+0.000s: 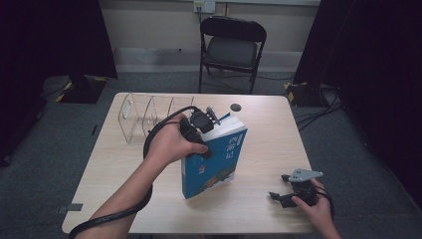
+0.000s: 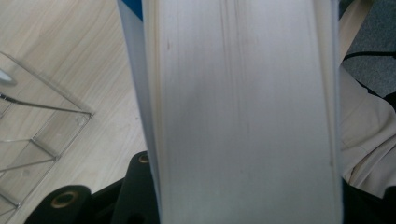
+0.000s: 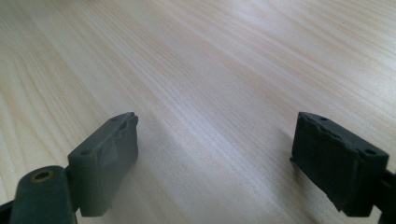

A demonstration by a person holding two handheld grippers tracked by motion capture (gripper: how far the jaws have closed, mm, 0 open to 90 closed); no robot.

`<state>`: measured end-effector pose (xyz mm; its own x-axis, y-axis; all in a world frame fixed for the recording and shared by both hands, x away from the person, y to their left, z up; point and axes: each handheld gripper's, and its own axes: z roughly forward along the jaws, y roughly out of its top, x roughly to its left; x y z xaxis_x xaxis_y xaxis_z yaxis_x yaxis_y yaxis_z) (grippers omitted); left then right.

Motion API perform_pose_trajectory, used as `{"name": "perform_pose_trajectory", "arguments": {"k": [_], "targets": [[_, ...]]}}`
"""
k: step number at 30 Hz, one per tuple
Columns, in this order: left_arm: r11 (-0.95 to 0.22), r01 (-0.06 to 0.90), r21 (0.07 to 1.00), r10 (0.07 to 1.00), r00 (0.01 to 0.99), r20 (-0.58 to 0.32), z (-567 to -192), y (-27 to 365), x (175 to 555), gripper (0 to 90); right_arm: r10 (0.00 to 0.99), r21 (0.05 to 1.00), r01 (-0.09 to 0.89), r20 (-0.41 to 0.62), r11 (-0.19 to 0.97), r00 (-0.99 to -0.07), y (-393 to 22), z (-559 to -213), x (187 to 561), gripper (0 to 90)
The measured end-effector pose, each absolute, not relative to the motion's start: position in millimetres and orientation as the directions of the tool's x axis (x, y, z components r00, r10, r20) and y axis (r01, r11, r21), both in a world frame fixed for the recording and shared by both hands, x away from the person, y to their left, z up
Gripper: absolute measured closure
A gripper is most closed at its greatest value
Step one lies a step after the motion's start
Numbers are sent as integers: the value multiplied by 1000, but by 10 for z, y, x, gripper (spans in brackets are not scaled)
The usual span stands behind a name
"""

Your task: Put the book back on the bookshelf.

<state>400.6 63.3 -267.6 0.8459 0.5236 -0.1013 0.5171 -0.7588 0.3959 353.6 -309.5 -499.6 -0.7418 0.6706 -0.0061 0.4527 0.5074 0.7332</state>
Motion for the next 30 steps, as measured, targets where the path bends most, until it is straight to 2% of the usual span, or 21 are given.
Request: {"name": "perform_pose_trajectory", "arguments": {"k": [9,22,30], "targets": [[-727,560,397,565,817,-117,-2617,855,4035,618,670,733,452,-6,508,-742,-3095,-4995,3534,138],[-703,608,369,623,777,-94,-2587,1115,4119,618,668,733,452,-5,509,-744,-3101,-4995,3530,138],[-658,647,385,666,738,-103,-2636,1233,4145,618,668,733,452,-5,509,-744,-3103,-4995,3527,138]]}}
